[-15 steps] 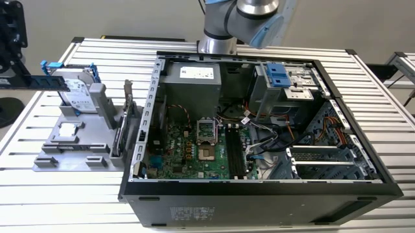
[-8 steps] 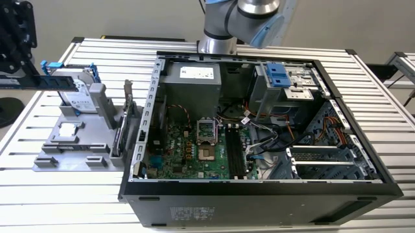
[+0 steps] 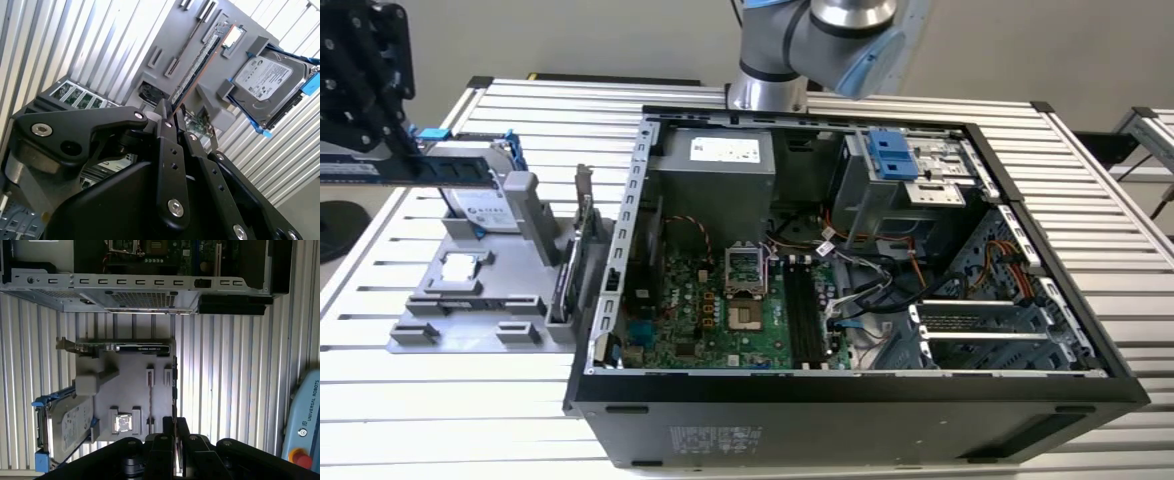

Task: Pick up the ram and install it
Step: 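Pick up the ram and move it above insertion slot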

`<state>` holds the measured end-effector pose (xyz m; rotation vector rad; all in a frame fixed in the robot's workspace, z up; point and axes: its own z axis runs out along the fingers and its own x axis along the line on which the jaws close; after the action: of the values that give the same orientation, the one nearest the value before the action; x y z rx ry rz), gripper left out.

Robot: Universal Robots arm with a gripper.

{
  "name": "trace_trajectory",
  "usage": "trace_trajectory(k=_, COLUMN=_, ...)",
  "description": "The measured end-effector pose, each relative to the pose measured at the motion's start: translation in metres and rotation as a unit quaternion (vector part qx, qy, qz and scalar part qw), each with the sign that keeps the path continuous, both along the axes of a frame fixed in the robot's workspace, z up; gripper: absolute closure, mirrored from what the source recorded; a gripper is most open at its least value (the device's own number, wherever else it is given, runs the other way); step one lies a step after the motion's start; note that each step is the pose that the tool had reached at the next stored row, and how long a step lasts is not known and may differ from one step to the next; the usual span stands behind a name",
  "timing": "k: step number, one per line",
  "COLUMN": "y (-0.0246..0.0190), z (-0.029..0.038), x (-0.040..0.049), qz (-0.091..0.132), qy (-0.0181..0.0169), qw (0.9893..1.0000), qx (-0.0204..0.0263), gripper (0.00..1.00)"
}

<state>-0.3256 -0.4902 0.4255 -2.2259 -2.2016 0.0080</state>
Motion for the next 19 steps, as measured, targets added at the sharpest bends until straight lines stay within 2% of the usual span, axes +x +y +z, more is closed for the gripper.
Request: trace_trajectory(k=19, y=0.0000, z=0.0000, x=0.0281, qz=0.000, qy=0.0000, qw=1.0000, qx=0.0000, gripper=1.00)
